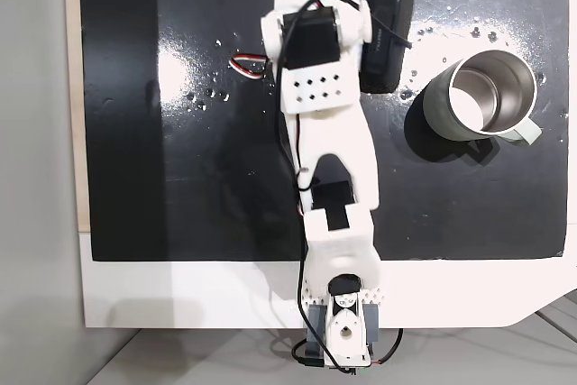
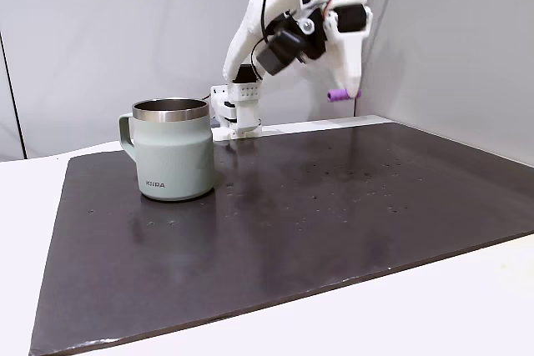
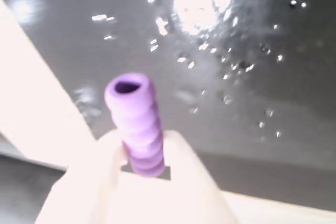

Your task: Grasp a pengrip and put it in the cup.

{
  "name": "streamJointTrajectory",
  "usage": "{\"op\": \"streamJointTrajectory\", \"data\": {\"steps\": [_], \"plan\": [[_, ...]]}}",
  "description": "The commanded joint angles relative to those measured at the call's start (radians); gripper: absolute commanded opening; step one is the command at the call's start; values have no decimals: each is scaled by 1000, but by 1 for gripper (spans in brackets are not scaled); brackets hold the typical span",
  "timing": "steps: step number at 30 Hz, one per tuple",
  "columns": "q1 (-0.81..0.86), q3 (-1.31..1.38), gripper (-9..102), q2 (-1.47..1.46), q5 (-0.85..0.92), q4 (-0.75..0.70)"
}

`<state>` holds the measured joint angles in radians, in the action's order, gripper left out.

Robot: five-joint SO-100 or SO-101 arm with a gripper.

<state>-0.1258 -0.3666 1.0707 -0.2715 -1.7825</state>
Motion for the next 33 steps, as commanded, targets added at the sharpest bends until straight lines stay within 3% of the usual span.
{"op": "streamJointTrajectory", "data": {"steps": [1, 9, 18, 33], "plan": [[74, -100, 0, 244, 0, -11], [362, -272, 0, 522, 130, -14], [627, -284, 0, 471, 316, -12], [663, -310, 1, 273, 417, -6]]}}
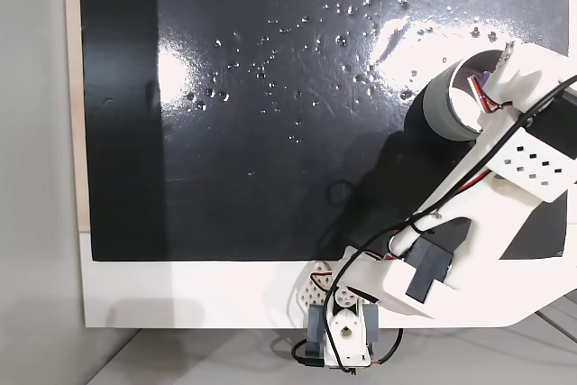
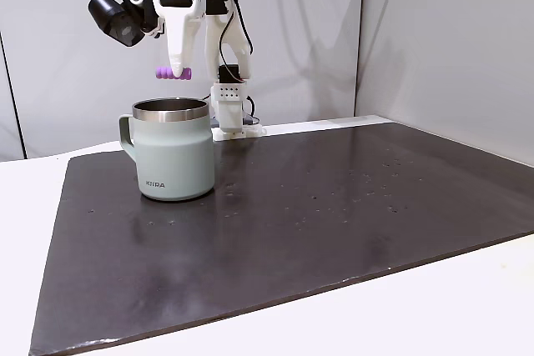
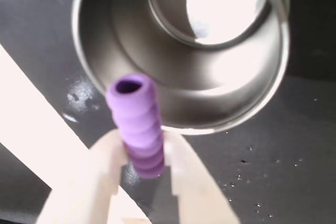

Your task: Grasp a pengrip and put it in the cup.

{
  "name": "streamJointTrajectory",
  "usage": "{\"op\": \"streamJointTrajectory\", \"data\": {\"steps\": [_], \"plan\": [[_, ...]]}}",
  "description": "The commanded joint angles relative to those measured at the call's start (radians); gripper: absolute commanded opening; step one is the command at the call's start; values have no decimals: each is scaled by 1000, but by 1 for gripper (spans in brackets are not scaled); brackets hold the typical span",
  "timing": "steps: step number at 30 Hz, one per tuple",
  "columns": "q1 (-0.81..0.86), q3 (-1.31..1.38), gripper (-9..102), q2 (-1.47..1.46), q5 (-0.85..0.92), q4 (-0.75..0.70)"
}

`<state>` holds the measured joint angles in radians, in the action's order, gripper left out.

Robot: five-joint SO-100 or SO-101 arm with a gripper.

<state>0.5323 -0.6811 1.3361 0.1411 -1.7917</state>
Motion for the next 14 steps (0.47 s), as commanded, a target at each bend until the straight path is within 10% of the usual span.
{"op": "streamJointTrajectory", "data": {"steps": [1, 5, 14], "plan": [[3, 0, 4, 6, 0, 3], [2, -3, 25, 15, -25, 0], [-2, -21, 25, 34, -28, -2]]}}
